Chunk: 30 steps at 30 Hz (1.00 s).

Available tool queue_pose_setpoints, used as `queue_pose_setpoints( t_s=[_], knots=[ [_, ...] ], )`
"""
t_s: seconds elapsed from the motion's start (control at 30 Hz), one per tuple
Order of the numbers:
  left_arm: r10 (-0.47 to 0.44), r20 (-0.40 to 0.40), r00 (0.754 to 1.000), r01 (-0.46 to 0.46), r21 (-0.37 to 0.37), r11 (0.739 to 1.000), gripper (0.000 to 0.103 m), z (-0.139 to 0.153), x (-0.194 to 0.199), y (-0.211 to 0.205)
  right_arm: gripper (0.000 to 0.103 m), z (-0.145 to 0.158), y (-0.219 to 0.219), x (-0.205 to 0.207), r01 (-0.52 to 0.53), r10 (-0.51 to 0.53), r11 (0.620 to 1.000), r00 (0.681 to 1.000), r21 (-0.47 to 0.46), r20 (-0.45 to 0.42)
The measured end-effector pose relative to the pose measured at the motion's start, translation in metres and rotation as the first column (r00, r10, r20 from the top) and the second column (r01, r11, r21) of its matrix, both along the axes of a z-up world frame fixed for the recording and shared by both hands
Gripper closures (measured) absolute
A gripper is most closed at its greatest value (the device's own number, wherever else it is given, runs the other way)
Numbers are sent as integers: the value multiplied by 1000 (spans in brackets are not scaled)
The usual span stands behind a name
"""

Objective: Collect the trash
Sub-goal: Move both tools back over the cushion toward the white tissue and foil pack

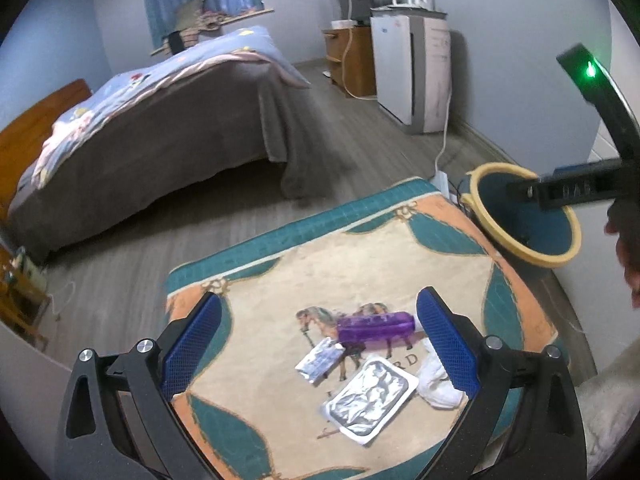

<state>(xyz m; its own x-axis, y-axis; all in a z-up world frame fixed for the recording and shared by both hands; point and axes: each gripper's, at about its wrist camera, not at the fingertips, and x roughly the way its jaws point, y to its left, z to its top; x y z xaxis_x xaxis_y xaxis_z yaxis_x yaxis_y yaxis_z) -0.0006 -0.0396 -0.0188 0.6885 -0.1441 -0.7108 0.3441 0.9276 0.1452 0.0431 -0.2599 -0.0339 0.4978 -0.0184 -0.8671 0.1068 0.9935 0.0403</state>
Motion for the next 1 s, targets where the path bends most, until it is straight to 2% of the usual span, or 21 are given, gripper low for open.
queue_pose_setpoints(
  t_s=[0.23, 0.33, 0.57, 0.73, 0.9, 0.97, 1.0],
  knots=[
    [24, -2, 1000, -24, -24, 999, 6, -3, 0, 19, 6, -13, 29, -4, -24, 24, 1000, 999, -2, -29],
    [35, -17, 999, -36, -2, 999, 5, -16, 1, 24, 6, -27, 40, -6, -11, 11, 1000, 999, -7, -52],
    [67, -121, 990, -59, 68, 996, 5, -60, 5, 32, 6, -60, 61, -9, -16, 9, 998, 991, -56, -131],
    [65, -230, 971, -54, 55, 997, 5, -89, 5, 30, 6, -88, 65, -18, 18, -19, 1000, 980, -8, -201],
    [63, -311, 948, -37, 90, 995, 5, -114, 6, 27, 6, -112, 70, -27, 15, -12, 1000, 964, 10, -267],
    [69, -314, 947, -36, 109, 993, 5, -117, 6, 27, 10, -116, 72, -28, 1, 7, 1000, 960, 26, -281],
    [73, -317, 946, -39, 113, 993, 5, -118, 7, 28, 16, -119, 73, -28, -7, 17, 999, 957, 36, -290]
  ],
)
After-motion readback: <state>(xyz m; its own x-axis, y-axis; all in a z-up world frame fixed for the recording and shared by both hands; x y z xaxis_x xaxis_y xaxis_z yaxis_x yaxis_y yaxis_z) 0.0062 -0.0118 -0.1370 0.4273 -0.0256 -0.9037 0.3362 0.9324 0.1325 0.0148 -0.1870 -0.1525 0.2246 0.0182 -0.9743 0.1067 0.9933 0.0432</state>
